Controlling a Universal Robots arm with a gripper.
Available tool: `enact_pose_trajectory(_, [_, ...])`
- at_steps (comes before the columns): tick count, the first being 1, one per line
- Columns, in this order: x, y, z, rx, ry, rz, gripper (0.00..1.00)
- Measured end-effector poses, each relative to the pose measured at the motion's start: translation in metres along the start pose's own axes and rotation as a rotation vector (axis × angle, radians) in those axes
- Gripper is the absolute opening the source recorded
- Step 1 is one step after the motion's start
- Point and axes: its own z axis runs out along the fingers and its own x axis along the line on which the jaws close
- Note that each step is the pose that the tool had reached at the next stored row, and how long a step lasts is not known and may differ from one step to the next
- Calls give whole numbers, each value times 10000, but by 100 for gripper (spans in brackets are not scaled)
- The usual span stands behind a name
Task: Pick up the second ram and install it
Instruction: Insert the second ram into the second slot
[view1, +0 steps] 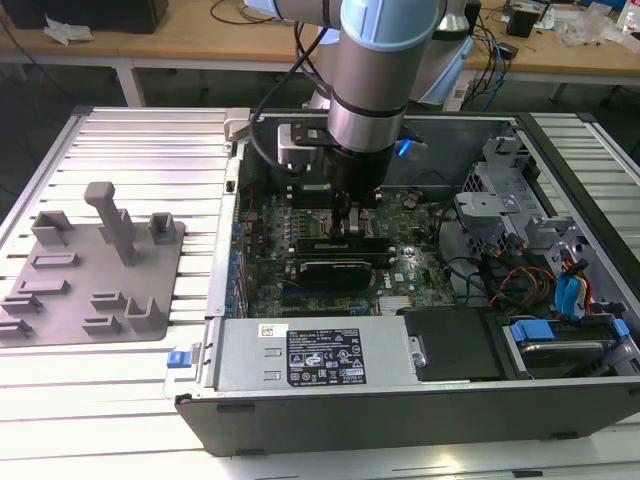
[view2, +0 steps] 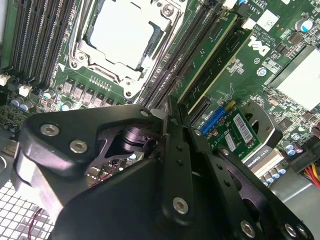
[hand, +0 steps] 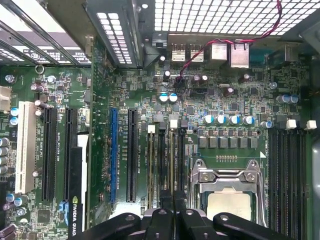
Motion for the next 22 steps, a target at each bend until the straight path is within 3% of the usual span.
enact_pose_trajectory(22, [0, -1, 16, 5, -54, 219, 9])
